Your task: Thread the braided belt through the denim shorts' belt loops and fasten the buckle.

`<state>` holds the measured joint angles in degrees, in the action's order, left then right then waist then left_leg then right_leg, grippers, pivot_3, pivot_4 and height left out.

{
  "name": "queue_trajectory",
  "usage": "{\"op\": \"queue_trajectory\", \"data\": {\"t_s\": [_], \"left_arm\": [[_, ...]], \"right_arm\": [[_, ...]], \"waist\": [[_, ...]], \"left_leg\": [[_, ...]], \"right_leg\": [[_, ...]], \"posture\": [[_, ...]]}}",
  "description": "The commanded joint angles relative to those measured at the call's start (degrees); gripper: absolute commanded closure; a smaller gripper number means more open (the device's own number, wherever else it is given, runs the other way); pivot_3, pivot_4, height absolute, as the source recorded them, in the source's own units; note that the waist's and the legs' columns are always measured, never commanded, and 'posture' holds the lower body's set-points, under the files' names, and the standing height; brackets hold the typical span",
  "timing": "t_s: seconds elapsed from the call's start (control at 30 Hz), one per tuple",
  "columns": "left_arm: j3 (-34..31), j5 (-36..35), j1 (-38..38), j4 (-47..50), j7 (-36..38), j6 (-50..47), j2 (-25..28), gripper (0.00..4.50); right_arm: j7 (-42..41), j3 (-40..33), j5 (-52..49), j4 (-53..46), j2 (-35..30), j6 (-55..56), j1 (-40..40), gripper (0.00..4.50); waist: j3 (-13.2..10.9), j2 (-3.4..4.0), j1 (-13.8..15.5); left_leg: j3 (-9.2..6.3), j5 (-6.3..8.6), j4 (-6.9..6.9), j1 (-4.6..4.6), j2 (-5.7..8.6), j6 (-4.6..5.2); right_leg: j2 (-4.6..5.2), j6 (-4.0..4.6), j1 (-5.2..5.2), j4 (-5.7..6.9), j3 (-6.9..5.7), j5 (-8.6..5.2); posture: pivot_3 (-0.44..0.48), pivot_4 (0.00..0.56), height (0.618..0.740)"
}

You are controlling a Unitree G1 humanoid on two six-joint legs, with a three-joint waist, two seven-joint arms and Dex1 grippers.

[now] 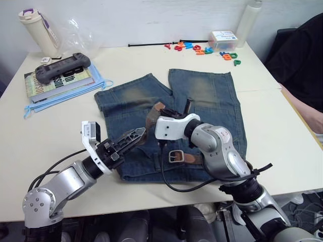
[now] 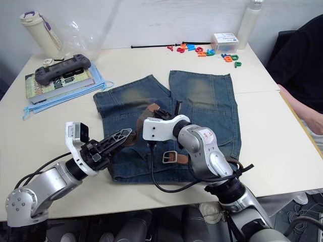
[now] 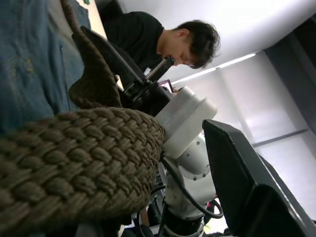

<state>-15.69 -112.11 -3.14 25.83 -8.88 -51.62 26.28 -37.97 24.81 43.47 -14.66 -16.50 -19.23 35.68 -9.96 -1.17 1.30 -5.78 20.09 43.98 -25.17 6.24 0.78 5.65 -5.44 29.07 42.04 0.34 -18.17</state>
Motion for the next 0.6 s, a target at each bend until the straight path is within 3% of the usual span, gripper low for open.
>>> {"op": "queue_trajectory", "data": {"t_s": [0.03,0.43,0.5,0.6], "left_arm": [[1.29,-0.89,0.6,2.07,0.21,2.35,-0.03,2.12],[-4.21,-0.89,-5.65,-4.73,-17.39,14.48,-8.28,2.12],[-4.17,-0.89,-5.78,-5.21,-17.54,13.23,-7.67,2.12],[-1.61,-0.26,-3.87,-5.05,-11.71,6.87,-1.76,2.12]], "right_arm": [[0.84,-1.86,0.47,-2.0,0.3,-1.3,1.63,4.5],[0.96,-2.87,-0.06,-4.37,-4.08,0.46,0.23,4.5],[0.69,-2.99,-0.09,-5.19,-4.22,0.1,0.08,4.5],[0.28,-3.41,-0.07,-6.16,-3.69,-1.39,0.48,4.5]], "waist": [[0.0,0.0,0.1],[0.01,-0.03,0.02],[0.01,-0.03,0.07],[0.02,-0.03,0.01]], "left_leg": [[0.0,0.01,0.0,-0.01,0.0,0.01],[0.03,0.03,-0.01,-0.04,-0.01,-0.01],[0.03,0.03,0.0,-0.07,-0.01,0.0],[0.03,0.03,0.0,-0.07,0.0,0.0]], "right_leg": [[0.0,0.0,0.0,-0.03,-0.01,0.0],[0.0,-0.01,0.06,-0.01,0.01,0.0],[-0.01,-0.01,0.08,-0.02,0.0,0.0],[0.0,-0.01,0.08,-0.02,0.0,0.01]], "posture": [[0.0,0.15,0.659],[0.0,0.15,0.659],[0.0,0.15,0.659],[0.0,0.15,0.659]]}}
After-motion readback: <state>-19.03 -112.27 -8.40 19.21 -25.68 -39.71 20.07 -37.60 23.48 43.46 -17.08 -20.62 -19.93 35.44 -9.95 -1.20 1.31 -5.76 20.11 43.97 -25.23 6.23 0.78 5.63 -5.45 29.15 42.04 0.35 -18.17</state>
